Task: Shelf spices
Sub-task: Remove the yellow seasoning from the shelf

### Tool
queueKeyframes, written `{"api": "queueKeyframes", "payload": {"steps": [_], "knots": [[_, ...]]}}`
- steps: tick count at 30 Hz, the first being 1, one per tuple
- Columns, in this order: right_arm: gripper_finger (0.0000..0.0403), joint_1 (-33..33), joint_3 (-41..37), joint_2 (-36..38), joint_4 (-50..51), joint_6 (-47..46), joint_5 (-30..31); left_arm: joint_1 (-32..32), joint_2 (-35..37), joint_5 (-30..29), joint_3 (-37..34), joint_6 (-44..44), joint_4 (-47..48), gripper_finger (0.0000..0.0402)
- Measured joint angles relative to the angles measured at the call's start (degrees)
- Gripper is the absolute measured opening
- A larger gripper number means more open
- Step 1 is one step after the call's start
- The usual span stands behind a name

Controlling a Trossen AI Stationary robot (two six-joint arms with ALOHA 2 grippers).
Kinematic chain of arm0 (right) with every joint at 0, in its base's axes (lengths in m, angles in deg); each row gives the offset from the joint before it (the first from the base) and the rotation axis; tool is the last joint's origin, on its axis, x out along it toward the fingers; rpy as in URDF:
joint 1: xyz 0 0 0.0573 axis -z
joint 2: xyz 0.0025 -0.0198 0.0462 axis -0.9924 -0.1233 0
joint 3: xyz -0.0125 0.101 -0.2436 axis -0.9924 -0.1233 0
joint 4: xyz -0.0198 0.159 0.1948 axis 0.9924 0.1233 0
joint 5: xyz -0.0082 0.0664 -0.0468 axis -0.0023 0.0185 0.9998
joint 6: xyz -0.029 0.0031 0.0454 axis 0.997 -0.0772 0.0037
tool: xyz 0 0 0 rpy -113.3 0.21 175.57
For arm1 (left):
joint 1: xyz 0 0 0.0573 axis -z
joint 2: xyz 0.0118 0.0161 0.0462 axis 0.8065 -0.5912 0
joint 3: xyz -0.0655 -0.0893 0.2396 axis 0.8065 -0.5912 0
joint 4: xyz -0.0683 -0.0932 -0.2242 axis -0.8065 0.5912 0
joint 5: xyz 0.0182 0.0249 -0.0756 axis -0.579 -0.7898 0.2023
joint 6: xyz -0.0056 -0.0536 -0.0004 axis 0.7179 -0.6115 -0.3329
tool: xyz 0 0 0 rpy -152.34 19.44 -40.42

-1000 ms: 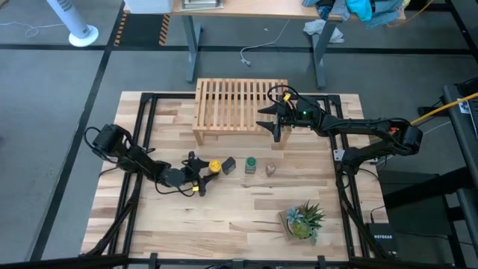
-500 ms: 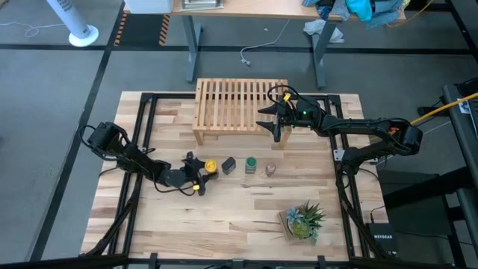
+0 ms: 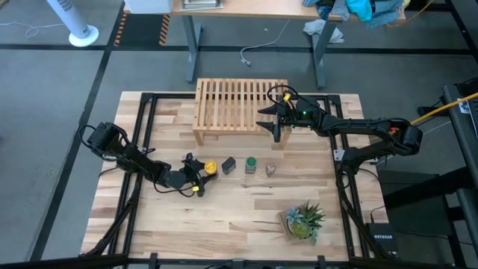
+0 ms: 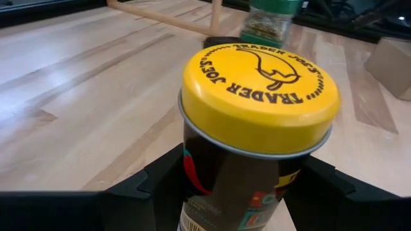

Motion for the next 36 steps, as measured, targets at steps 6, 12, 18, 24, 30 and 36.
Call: {"api": "queueKeyframes", "payload": {"steps": [6,12,18,24,30,36], "knots": [[0.0243,0.0,0.0,0.0,0.0,0.0,0.0,1.0,0.0,-0.7,0.0,0.3,0.1,0.0214],[0.0243,0.0,0.0,0.0,0.0,0.0,0.0,1.0,0.0,-0.9,0.0,-3.4,0.1,0.0214],[0.0243,0.0,0.0,0.0,0.0,0.0,0.0,0.4,0.0,-0.9,0.1,-7.8,1.7,0.0214],[0.0243,0.0,0.0,0.0,0.0,0.0,0.0,-0.7,0.1,-0.9,0.1,-9.4,3.5,0.0214],[0.0243,0.0,0.0,0.0,0.0,0.0,0.0,-0.9,0.0,-0.8,0.9,-8.0,4.7,0.0214],[0.0243,0.0,0.0,0.0,0.0,0.0,0.6,-0.9,-0.1,-0.3,2.1,0.4,5.0,0.0214]]}}
